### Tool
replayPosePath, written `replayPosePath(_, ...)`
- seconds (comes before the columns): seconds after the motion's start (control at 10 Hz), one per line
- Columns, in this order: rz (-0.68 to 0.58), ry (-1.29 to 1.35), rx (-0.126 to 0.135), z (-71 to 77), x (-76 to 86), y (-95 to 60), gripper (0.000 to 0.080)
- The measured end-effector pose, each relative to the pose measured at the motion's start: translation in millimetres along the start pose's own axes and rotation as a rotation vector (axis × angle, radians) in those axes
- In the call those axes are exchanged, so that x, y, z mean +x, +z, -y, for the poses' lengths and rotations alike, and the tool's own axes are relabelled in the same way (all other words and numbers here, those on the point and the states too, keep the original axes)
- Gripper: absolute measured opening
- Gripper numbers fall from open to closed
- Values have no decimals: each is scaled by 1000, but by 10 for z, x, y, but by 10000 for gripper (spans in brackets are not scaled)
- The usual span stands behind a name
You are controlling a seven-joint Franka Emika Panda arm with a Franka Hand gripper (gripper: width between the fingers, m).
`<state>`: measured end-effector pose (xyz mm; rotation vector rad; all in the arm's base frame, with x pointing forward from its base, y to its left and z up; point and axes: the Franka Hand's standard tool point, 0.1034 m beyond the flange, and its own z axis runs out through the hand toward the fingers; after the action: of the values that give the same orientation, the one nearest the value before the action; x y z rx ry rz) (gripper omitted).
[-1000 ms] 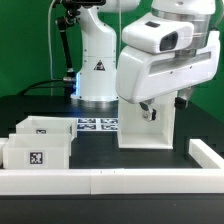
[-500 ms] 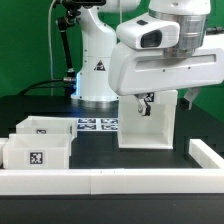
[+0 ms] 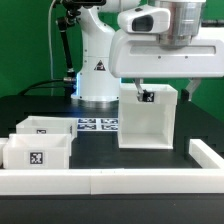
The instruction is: Assemble drawer
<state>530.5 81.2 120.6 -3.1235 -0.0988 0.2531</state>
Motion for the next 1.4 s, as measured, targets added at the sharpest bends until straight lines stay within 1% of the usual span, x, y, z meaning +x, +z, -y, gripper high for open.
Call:
replayPosePath(0.1, -10, -4, -5, 21, -113, -77, 650)
replayPosePath(0.3, -14, 3, -14, 94, -336, -170, 650)
replayPosePath(0.4, -19, 6, -18, 138, -405, -216, 650)
replayPosePath(0.7, -15, 3, -17, 129, -398, -193, 650)
replayPosePath(0.8, -11, 4, -17, 123, -402, -169, 650)
replayPosePath(0.9, -23, 31, -12, 121, -412, -97, 650)
replayPosePath(1.0, -27, 55, -6, 171, -544, -13, 650)
replayPosePath(1.1, -32, 66, -9, 241, -699, 58, 650)
replayPosePath(1.2, -31, 57, -11, 281, -789, 118, 650)
replayPosePath(1.4, -31, 51, -12, 368, -887, 192, 650)
